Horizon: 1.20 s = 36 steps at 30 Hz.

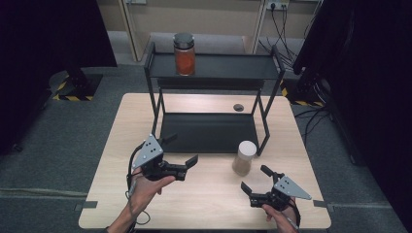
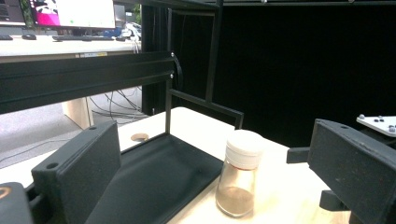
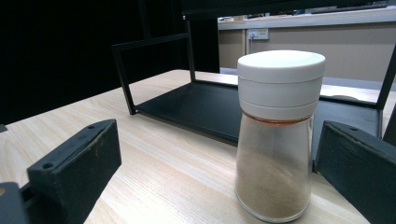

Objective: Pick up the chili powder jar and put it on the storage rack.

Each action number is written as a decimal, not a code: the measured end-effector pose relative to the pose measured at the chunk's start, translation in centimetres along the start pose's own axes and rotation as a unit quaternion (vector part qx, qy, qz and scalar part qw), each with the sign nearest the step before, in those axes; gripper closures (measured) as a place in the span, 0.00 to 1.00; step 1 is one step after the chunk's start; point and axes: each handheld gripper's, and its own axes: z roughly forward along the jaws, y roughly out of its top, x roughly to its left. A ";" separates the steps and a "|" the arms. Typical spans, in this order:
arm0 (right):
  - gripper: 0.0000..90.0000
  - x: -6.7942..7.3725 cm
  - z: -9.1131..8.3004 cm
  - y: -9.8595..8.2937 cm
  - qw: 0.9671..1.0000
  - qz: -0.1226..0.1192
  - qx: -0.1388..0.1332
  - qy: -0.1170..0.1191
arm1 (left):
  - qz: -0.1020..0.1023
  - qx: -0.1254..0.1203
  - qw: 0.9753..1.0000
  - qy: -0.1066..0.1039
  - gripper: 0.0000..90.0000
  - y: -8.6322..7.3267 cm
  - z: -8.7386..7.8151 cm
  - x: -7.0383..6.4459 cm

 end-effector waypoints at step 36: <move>0.01 -0.2 0.0 -0.2 1.000 0.002 -0.004 0.001 | 0.003 0.005 1.000 0.001 0.02 -8.6 -2.6 -1.1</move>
